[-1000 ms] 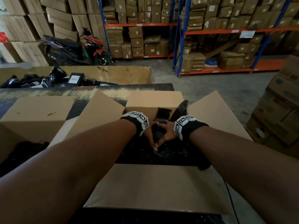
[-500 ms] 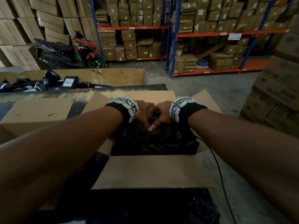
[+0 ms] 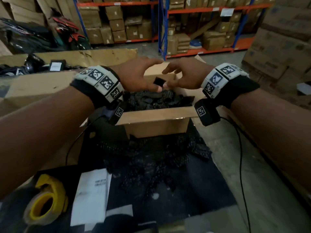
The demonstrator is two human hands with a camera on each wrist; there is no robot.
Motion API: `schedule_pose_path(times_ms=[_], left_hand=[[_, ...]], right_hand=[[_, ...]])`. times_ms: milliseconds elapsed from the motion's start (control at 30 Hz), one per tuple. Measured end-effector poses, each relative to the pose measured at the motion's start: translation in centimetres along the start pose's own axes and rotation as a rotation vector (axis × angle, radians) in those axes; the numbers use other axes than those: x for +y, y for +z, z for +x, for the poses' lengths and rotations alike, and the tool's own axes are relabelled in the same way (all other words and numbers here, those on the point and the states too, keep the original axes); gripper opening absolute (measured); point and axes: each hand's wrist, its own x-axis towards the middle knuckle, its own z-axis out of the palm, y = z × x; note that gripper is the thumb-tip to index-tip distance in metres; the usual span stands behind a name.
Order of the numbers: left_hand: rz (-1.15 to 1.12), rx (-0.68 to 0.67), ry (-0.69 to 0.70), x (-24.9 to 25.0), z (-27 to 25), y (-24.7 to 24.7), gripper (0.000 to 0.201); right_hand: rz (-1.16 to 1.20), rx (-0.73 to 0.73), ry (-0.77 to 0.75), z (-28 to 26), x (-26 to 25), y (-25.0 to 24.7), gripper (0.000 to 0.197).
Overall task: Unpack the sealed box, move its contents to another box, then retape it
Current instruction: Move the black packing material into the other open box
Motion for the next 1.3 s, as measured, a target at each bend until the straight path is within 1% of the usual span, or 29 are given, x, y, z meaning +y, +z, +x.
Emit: schedule_pose_path(times_ms=[67, 167, 267, 333, 400, 467, 500, 533, 567, 667, 733, 767, 833, 933, 1000, 1033, 1100, 1200, 1233, 1300], left_hand=[[-0.038, 0.073, 0.025, 1.3, -3.0, 0.5, 0.09], [-0.119, 0.22, 0.032, 3.2, -7.4, 1.7, 0.079], [-0.239, 0.371, 0.0, 5.0, -11.7, 3.7, 0.062], [-0.308, 0.445, -0.025, 6.0, -14.2, 5.4, 0.049], [-0.35, 0.492, -0.064, 6.8, -16.3, 7.7, 0.035], [-0.37, 0.495, -0.101, 7.1, -17.8, 10.9, 0.026], [-0.371, 0.463, -0.141, 7.0, -18.3, 12.7, 0.027], [-0.357, 0.399, -0.204, 6.6, -18.6, 14.6, 0.034], [-0.327, 0.307, -0.29, 6.2, -18.7, 16.5, 0.047], [-0.227, -0.012, -0.542, 4.0, -18.0, 21.6, 0.107], [-0.179, -0.196, -0.644, 2.2, -16.9, 24.1, 0.138], [-0.155, -0.266, -0.678, 1.2, -16.2, 25.0, 0.148], [-0.139, -0.371, -0.726, -0.2, -14.9, 26.1, 0.159], [-0.175, -0.466, -0.782, -1.8, -13.4, 27.4, 0.163], [-0.188, -0.464, -0.773, -2.0, -13.0, 28.5, 0.161], [-0.208, -0.443, -0.735, -1.8, -12.8, 29.1, 0.16], [-0.272, -0.374, -0.599, -1.0, -12.6, 29.9, 0.155], [-0.376, -0.278, -0.387, 0.3, -12.4, 30.8, 0.142], [-0.399, -0.256, -0.337, 0.7, -12.3, 30.8, 0.137], [-0.398, -0.214, -0.291, 0.9, -12.4, 30.6, 0.128]], right_hand=[[0.036, 0.049, 0.002, -2.6, -0.3, 0.8, 0.055], [0.126, 0.203, -0.029, -6.1, 0.0, 2.8, 0.051], [0.226, 0.414, -0.13, -9.7, 0.2, 5.7, 0.041], [0.267, 0.536, -0.179, -12.5, -0.3, 7.8, 0.031], [0.315, 0.579, -0.193, -15.3, -1.0, 10.5, 0.025], [0.359, 0.521, -0.18, -17.5, -1.1, 13.6, 0.025], [0.366, 0.464, -0.156, -18.2, -1.0, 15.3, 0.029], [0.352, 0.394, -0.114, -18.6, -0.6, 17.0, 0.038], [0.316, 0.311, -0.058, -18.9, -0.1, 18.6, 0.051], [0.209, 0.053, 0.142, -18.3, 2.4, 22.3, 0.1], [0.17, -0.069, 0.252, -16.8, 4.1, 23.8, 0.123], [0.15, -0.112, 0.293, -15.8, 5.0, 24.3, 0.13], [0.115, -0.185, 0.37, -14.0, 6.5, 25.1, 0.138], [0.115, -0.319, 0.476, -12.0, 7.8, 26.3, 0.137], [0.123, -0.375, 0.504, -11.4, 7.6, 27.3, 0.129], [0.117, -0.38, 0.488, -11.3, 7.1, 27.9, 0.122], [0.125, -0.342, 0.399, -11.5, 5.4, 29.1, 0.107], [0.24, -0.287, 0.224, -12.1, 2.6, 30.2, 0.089], [0.299, -0.279, 0.182, -12.3, 1.9, 30.5, 0.085], [0.418, -0.236, 0.124, -12.7, 1.2, 30.4, 0.079]])
